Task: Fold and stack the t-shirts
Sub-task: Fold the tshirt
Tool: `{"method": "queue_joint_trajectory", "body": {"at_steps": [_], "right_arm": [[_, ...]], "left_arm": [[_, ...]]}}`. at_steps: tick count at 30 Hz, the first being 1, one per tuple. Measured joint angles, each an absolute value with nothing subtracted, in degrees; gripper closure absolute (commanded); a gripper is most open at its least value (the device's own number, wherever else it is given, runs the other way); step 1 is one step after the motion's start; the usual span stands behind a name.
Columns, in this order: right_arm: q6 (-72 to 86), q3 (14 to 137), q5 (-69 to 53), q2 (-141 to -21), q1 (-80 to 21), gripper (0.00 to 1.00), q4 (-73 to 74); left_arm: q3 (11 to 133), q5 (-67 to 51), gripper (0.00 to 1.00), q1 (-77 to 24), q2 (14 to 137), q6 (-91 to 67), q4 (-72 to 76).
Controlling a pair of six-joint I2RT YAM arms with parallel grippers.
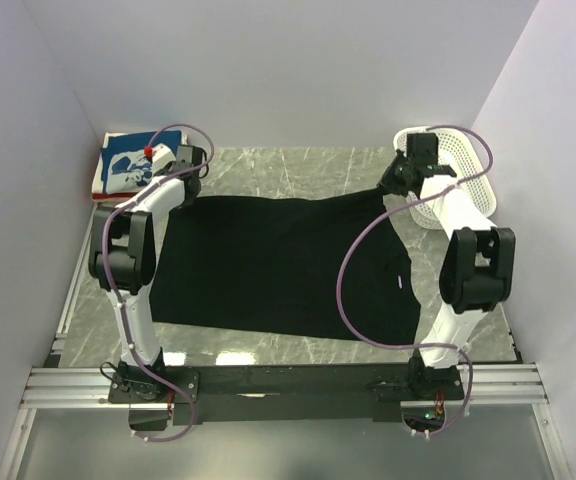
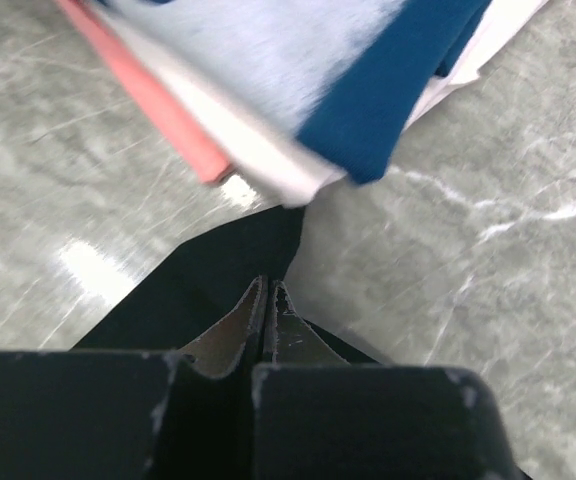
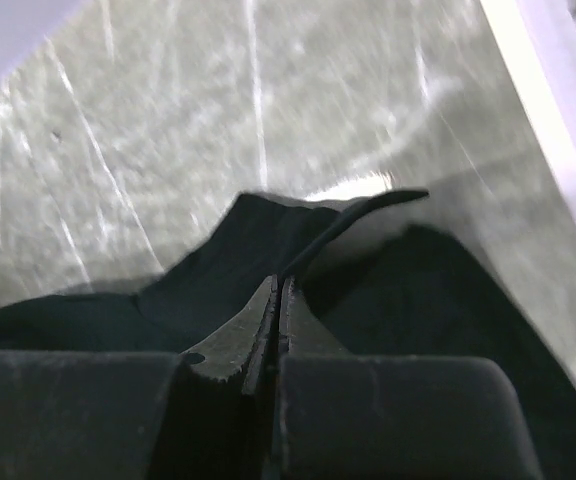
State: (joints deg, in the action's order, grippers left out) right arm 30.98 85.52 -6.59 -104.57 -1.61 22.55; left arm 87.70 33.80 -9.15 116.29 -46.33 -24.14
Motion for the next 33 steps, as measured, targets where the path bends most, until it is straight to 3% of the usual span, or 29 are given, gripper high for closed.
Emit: {"method": "queue_joint_trajectory", "body": {"at_steps": [10,20,33], "right_arm": [[31.9,68.1,-4.1,-89.8,-1.6,1.00,21.6],[34.3,48.4,-4.4,-74.7,-1.6,1.00,19.2],[35.1,38.0,-8.0,-66.8,-1.6,1.00,18.1]], "left_arm": [[76.3,33.6,0.99,-9.1,105.8,-49.1,-21.6],[57.0,32.6,0.99,-9.1,91.6,-55.1,-15.3],[44.7,32.2,0.99,-9.1,81.7,-59.5,-11.4]]}}
